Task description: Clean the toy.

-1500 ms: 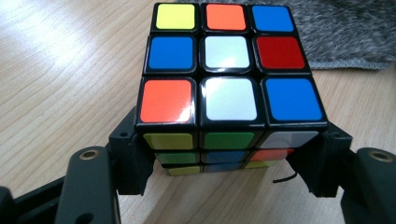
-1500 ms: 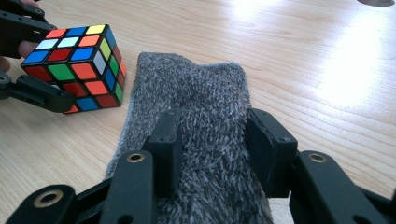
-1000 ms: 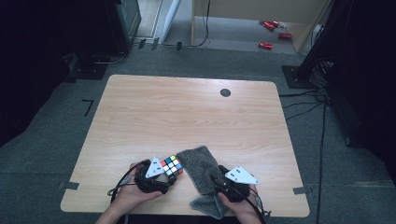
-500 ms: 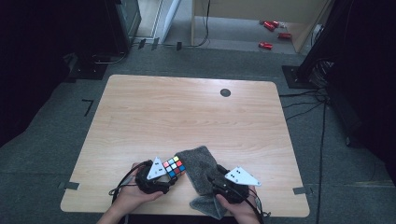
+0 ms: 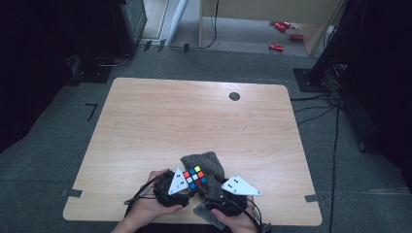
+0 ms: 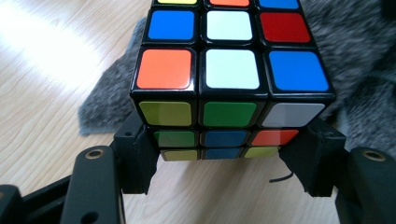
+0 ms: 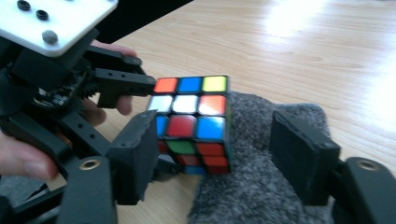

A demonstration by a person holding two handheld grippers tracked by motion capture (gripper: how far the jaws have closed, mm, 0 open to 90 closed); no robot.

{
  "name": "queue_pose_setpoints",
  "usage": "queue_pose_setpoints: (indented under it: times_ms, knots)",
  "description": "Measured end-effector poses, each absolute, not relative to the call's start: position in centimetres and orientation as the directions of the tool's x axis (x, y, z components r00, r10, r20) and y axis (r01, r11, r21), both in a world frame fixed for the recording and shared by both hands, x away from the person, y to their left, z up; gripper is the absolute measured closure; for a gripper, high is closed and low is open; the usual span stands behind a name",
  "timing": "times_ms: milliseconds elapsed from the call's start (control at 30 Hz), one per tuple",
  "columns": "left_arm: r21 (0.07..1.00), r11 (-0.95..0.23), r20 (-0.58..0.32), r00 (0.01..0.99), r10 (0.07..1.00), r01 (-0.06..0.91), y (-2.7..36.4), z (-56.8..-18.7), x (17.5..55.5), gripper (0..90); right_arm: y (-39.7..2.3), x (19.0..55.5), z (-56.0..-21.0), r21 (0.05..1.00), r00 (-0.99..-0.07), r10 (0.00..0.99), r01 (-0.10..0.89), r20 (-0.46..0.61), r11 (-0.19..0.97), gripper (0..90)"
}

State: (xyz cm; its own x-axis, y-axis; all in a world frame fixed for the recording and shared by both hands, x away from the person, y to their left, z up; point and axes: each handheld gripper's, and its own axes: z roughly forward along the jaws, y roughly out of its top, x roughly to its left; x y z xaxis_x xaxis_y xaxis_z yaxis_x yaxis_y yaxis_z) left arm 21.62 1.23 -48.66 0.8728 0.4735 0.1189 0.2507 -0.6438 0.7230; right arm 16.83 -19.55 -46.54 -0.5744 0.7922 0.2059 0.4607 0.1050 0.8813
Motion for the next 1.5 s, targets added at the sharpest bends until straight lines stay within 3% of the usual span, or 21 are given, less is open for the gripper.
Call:
queue_pose_setpoints:
  times_ms: [367, 533, 800, 933, 1500]
  knots:
    - [0.716, -0.663, 0.16, 0.873, 0.46, 0.218, -0.3, -48.3, 20.7, 35.0, -18.7, 17.1, -47.1, 0.855, -0.558, 0.802, 0.504, 0.213, 0.123, 22.7]
    - [0.722, -0.667, 0.188, 0.877, 0.442, 0.181, -0.7, -48.1, 20.1, 35.1, -18.5, 17.2, -47.4, 0.841, -0.551, 0.804, 0.526, 0.223, 0.127, 23.8]
    - [0.724, -0.672, 0.227, 0.866, 0.445, 0.155, -0.6, -48.3, 20.0, 35.1, -19.3, 17.6, -47.7, 0.817, -0.552, 0.78, 0.569, 0.294, 0.095, 33.5]
    - [0.739, -0.658, 0.223, 0.869, 0.442, 0.145, -0.5, -48.3, 20.0, 35.0, -20.0, 18.0, -47.8, 0.797, -0.544, 0.755, 0.602, 0.365, 0.049, 33.8]
    - [0.799, -0.594, 0.234, 0.863, 0.448, 0.092, -0.2, -48.7, 19.8, 34.1, -21.2, 18.1, -47.7, 0.778, -0.511, 0.723, 0.626, 0.464, -0.057, 34.1]
